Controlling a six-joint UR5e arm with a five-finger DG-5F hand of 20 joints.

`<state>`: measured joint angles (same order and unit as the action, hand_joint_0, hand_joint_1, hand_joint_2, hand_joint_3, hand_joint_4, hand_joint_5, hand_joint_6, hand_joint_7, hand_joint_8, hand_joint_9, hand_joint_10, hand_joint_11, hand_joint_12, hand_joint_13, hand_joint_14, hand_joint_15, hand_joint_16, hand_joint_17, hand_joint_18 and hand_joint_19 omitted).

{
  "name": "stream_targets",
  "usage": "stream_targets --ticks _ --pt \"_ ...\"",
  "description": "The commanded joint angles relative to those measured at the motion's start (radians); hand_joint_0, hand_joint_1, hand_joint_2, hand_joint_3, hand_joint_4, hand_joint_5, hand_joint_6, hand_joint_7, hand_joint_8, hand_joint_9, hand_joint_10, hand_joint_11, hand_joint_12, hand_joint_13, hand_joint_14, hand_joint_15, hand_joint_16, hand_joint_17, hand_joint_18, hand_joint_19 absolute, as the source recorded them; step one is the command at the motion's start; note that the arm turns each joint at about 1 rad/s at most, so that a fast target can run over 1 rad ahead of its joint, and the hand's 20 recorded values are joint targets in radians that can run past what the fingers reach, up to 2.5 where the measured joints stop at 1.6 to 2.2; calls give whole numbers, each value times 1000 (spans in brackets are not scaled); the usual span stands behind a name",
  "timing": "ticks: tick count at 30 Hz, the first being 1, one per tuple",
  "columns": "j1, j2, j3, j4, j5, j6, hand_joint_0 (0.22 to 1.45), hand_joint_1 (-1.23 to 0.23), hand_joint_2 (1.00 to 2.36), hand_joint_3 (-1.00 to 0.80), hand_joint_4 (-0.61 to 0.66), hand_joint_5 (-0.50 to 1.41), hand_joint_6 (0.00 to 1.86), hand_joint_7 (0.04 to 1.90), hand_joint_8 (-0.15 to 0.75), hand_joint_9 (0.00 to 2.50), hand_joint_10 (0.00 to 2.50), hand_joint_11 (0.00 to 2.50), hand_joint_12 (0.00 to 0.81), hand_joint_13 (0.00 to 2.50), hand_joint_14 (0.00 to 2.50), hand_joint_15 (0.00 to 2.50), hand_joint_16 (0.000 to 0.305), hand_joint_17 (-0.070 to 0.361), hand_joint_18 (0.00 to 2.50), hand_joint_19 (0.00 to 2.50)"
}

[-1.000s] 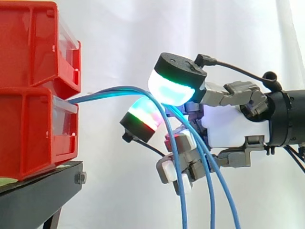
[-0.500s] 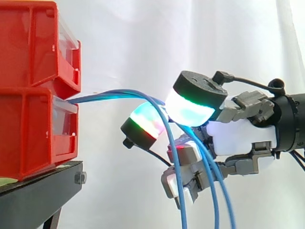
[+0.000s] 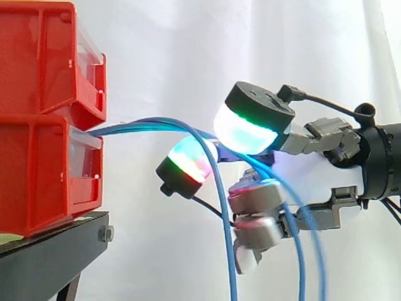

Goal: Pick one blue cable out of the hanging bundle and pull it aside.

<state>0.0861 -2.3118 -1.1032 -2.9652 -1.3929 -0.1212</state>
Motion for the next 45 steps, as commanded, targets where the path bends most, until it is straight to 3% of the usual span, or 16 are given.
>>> stream_targets --ticks 1,2,4,6,11,15,17,23,25,28,29,30,32,35,40,45 --pt "0 2 0 0 0 0 466 -756 1000 -500 -159 -204 950 765 188 1361 651 1350 284 1437 15 1282 43 96 929 751" --pt "0 0 0 0 0 0 465 -753 1000 -500 -148 -205 950 767 178 1335 961 1268 279 1459 12 1325 43 97 941 784" --pt "0 0 0 0 0 0 460 -735 1000 -500 -139 -204 952 745 189 1311 1247 1184 276 1494 9 1394 44 100 955 826" --pt "0 0 0 0 0 0 445 -691 1000 -500 -135 -201 952 730 207 1311 1318 1131 295 1503 5 1413 47 105 977 824" --pt "0 0 0 0 0 0 426 -599 1000 -500 -126 -189 941 753 222 1326 1226 1146 333 1453 7 1342 52 118 987 848" --pt "0 0 0 0 -2 0 470 -572 1000 -500 -146 -181 931 802 199 1346 1076 1254 298 1426 9 1355 48 109 949 875" --pt "0 0 0 0 -2 0 565 -606 1000 -500 -169 -178 923 868 157 1376 860 1455 251 1391 13 1382 42 94 901 916" --pt "0 0 0 0 0 0 615 -737 1014 -316 -148 -190 934 840 153 1324 835 1470 248 1342 19 1360 41 92 900 900" --pt "0 0 0 0 0 0 641 -788 1013 -334 -152 -196 936 822 162 1285 736 1482 259 1293 19 1321 41 93 900 880" --pt "0 0 0 0 0 0 626 -839 1000 -500 -135 -204 927 785 169 1259 442 1537 283 1205 24 1219 40 91 857 856" --pt "0 0 0 0 -2 0 550 -818 1000 -500 -131 -203 922 765 186 1263 268 1540 304 1172 23 1161 42 94 838 847" --pt "-3 0 0 -2 -2 0 549 -814 1000 -500 -129 -204 919 768 186 1264 246 1555 309 1163 24 1152 42 94 835 847" --pt "-17 0 0 -14 2 -5 473 -733 1000 -500 -105 -199 913 721 244 1295 54 1506 353 1144 22 1083 47 106 844 839" --pt "-26 9 0 -37 2 -26 433 -580 1000 -500 -81 -184 885 711 288 1306 2 1440 378 1143 22 1053 52 117 863 830" --pt "-32 29 0 -75 5 -92 518 -353 1000 -500 -118 -165 849 813 249 1316 11 1447 334 1115 25 1077 46 102 799 889" --pt "-35 43 -1 -117 5 -153 564 -446 1004 -436 -105 -166 846 852 228 1317 12 1479 316 1111 26 1084 44 98 794 915"
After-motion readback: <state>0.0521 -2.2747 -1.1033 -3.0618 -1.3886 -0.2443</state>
